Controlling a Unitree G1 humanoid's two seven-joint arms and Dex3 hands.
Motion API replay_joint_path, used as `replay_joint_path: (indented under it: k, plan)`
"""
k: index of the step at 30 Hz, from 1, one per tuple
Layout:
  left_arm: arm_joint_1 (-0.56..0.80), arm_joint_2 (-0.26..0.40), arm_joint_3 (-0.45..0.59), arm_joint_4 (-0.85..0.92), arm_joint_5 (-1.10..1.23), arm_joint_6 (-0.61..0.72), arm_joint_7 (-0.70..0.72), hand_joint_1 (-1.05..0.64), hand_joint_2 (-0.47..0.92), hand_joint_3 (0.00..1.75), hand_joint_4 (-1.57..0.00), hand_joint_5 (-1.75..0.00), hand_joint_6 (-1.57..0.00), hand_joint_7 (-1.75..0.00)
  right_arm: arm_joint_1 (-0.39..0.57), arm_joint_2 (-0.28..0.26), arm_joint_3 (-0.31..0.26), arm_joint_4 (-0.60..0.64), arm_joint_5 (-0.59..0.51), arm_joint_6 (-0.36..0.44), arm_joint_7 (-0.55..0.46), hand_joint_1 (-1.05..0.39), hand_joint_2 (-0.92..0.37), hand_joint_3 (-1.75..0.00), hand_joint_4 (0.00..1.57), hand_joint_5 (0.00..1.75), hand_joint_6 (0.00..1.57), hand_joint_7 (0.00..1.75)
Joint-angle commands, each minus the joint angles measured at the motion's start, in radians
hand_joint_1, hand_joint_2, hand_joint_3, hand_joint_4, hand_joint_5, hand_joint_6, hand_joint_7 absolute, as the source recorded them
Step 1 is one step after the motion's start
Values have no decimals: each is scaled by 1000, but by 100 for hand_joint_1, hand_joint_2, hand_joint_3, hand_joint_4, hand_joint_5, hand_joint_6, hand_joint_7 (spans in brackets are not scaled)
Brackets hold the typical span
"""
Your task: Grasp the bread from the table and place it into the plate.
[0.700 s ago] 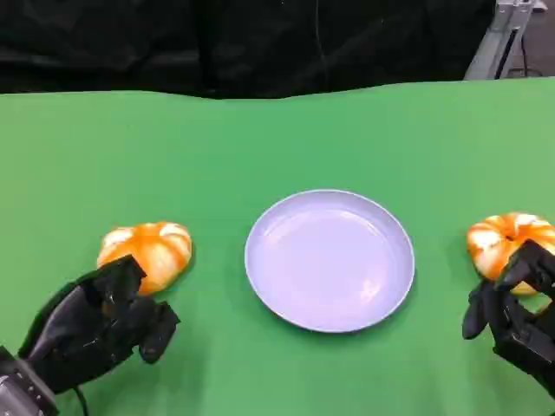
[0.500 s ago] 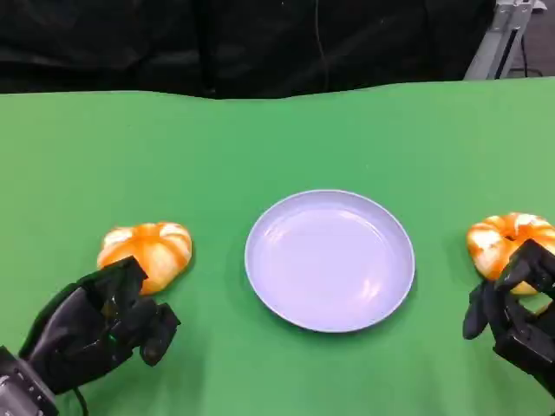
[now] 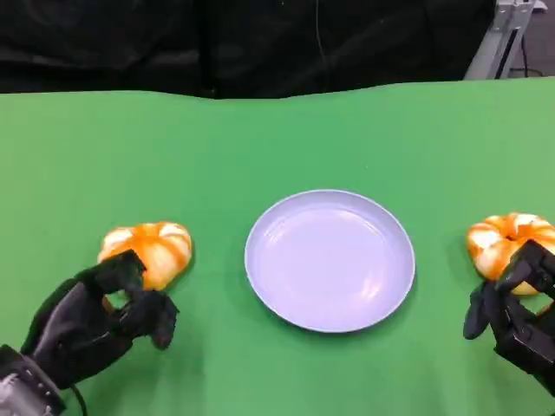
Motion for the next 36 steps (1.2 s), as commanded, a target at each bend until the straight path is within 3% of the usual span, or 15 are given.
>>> replay_joint_path:
  k: [1, 3, 7, 10, 13, 18, 24, 28, 36]
  plan:
    - [77, 42, -83, -66, 403, -527, 296, -66, 91, 27, -47, -43, -66, -7, -3, -6, -10, -1, 14, -5, -2, -9, -62, -108, 81, 175, 71, 159]
    - [96, 73, -111, -113, 593, -652, 445, -72, 92, 28, -41, -27, -55, -2, -3, -8, -10, -2, 13, -1, -3, -9, -62, -108, 81, 175, 71, 159]
    - [114, 111, -138, -225, 905, -695, 727, -83, 92, 25, -35, -14, -47, 0, -7, -14, -10, 5, 8, -5, 1, -9, -63, -108, 80, 175, 70, 159]
    - [98, 146, -175, -305, 1150, -635, 938, -91, 92, 22, -33, -10, -46, 0, -11, -15, -11, 12, 9, -7, 3, -9, -63, -108, 81, 175, 70, 159]
    - [74, 179, -224, -363, 1319, -517, 1024, -94, 92, 21, -31, -7, -45, 0, -14, -14, -12, 15, 12, -6, 3, -9, -62, -108, 81, 175, 71, 160]
    - [18, 209, -322, -396, 1464, -312, 1017, -94, 92, 6, -32, -4, -43, 0, -13, -15, -13, 16, 12, -7, 9, -9, -62, -110, 81, 175, 70, 160]
    - [-71, 209, -414, -325, 1442, -178, 951, -96, 92, 4, -30, -2, -42, 0, -10, -10, -14, 14, 11, -7, 10, -8, -62, -110, 80, 175, 70, 160]
    - [-190, 188, -490, -129, 1433, -96, 915, -97, 92, 7, -31, -2, -41, 0, -8, -5, -10, 5, 6, 1, -2, -9, -61, -110, 80, 175, 70, 161]
    - [-348, 166, -593, 187, 1359, -58, 923, -104, 92, 20, -28, 0, -36, 0, -1, -1, -3, -9, 2, -4, -11, -9, -62, -111, 80, 175, 70, 161]
